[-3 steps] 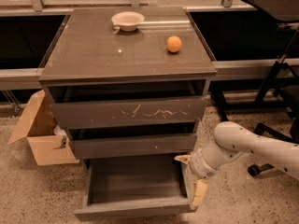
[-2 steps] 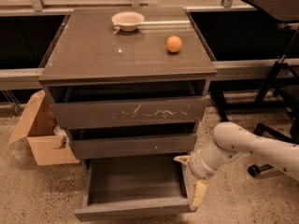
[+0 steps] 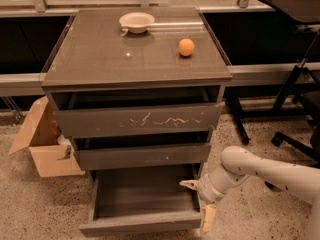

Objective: Close bottom drawer

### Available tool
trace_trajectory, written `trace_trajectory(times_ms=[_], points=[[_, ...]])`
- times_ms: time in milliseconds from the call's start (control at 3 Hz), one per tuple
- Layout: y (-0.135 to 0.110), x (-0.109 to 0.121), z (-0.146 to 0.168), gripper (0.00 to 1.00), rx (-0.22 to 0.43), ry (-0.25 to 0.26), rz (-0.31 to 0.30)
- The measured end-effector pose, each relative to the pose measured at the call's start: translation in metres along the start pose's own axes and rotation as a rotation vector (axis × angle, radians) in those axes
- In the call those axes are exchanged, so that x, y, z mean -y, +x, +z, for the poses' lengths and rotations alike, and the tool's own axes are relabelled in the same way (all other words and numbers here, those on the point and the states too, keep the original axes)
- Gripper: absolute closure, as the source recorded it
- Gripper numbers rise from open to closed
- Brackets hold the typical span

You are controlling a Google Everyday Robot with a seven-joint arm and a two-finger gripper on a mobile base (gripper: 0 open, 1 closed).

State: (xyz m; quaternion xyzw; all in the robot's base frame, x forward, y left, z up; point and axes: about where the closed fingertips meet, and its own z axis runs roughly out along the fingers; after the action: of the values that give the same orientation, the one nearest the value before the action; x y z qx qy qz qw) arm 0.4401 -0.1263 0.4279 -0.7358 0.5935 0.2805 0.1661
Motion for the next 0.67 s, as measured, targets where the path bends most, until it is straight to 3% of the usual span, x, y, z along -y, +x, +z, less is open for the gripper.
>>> trace_trajectory(times_ms=[333,667], points=[[0.039,-0.002,0.058,0.02,0.017,-0.047,0.021],[0.063,-0.002,0.090,0.24,0.015,-0.070,0.044]])
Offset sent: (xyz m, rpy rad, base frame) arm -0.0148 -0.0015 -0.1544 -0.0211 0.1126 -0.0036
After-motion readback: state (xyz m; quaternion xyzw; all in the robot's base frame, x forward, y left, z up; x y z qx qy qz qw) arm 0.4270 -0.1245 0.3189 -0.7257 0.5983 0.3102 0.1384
